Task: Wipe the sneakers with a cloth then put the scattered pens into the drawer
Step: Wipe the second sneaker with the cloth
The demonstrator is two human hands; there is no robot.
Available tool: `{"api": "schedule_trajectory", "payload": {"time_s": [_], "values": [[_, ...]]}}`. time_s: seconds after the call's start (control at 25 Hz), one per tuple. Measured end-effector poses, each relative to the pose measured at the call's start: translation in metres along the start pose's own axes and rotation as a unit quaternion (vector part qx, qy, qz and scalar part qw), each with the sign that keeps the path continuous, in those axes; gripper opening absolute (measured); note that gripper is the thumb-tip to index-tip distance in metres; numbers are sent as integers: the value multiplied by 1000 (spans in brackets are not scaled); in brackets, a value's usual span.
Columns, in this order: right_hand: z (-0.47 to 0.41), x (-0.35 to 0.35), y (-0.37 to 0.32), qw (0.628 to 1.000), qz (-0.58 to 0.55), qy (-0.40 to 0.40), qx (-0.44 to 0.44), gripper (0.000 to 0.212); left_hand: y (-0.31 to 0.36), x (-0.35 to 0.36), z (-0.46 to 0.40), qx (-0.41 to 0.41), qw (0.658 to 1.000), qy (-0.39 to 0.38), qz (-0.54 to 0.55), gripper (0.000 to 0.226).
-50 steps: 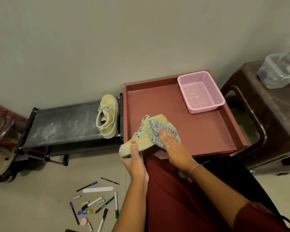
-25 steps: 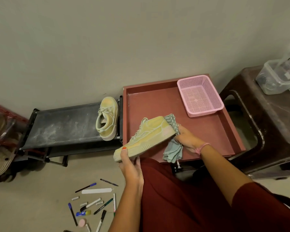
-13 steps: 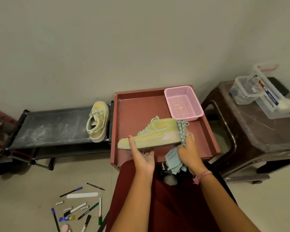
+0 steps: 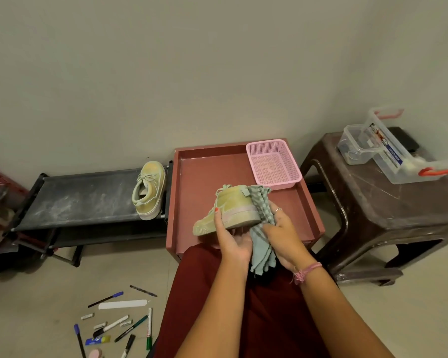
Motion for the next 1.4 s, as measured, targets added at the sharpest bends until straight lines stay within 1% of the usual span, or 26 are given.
{"api": "schedule_trajectory", "payload": {"time_s": [0.04,0.08,0.12,0.16,0.2,0.24,0.28,0.32,0.36,0.4,0.44,0.48,0.52,0.56,0.64,0.72,0.8,1.04,1.16,1.24,1.28,1.32,1.36,1.4], "values": [[-2,1,-1,1000,6,-3,-4,66,-1,-2,6,-4,1000,3,-7,39],[-3,3,-5,998,50,-3,-25,67,0,-5,9,-10,1000,4,-3,42],[-2,5,-9,988,137,3,-65,68,1,-7,9,-19,1000,-1,10,46],[2,13,-12,961,251,-3,-116,68,6,-12,10,-17,1000,-4,15,50],[7,24,-7,911,378,-18,-163,68,8,-11,14,-8,1000,-4,20,53],[16,36,3,850,484,-26,-207,66,9,-9,20,3,999,-21,35,56],[24,46,14,776,569,-20,-272,62,-3,-5,16,-23,996,-35,77,58],[29,50,26,720,611,-19,-330,57,1,-12,17,7,999,-35,24,54],[30,48,31,701,618,-12,-356,52,14,-15,21,215,966,29,-143,51],[31,43,33,713,598,-5,-367,50,20,-20,17,303,934,53,-183,48],[29,37,33,732,577,-15,-363,50,8,-20,10,152,981,-11,-121,45],[25,33,29,746,558,-45,-361,51,-4,-18,12,0,993,-111,35,45],[23,31,22,745,549,-76,-372,54,5,-20,5,9,996,-90,-1,44],[23,32,20,740,543,-75,-389,58,21,-21,6,-6,997,-76,-31,41],[20,29,17,736,533,-67,-412,68,29,-23,7,-16,998,-59,-18,37],[14,27,15,783,490,-76,-376,87,26,-22,12,-13,999,-44,-19,36],[7,27,13,805,471,-94,-350,97,27,-22,18,-26,999,-33,-16,36],[2,44,4,855,430,-106,-272,101,37,-22,23,-56,998,-26,1,38],[-1,45,6,899,373,-76,-217,90,39,-24,24,-57,998,-31,6,43],[3,47,2,914,353,-68,-187,85,39,-27,24,-54,998,-34,14,50],[7,50,2,908,369,-72,-185,84,39,-28,24,-48,998,-36,11,51],[14,54,5,892,400,-77,-194,83,39,-30,25,-47,998,-34,12,50],[24,58,10,861,448,-60,-233,80,38,-32,25,-45,998,-38,14,49],[35,63,15,806,502,-17,-313,72,38,-33,28,-40,998,-55,13,48]]}}
Point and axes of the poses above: each hand's wrist, its own z-axis away from the middle knuckle, its own x-axis out of the palm, y = z × x, the point moved 3 cm from there along -z, towards the middle knuckle, and after that the axes turned 10 degrees about y, right-handed, at the moved point
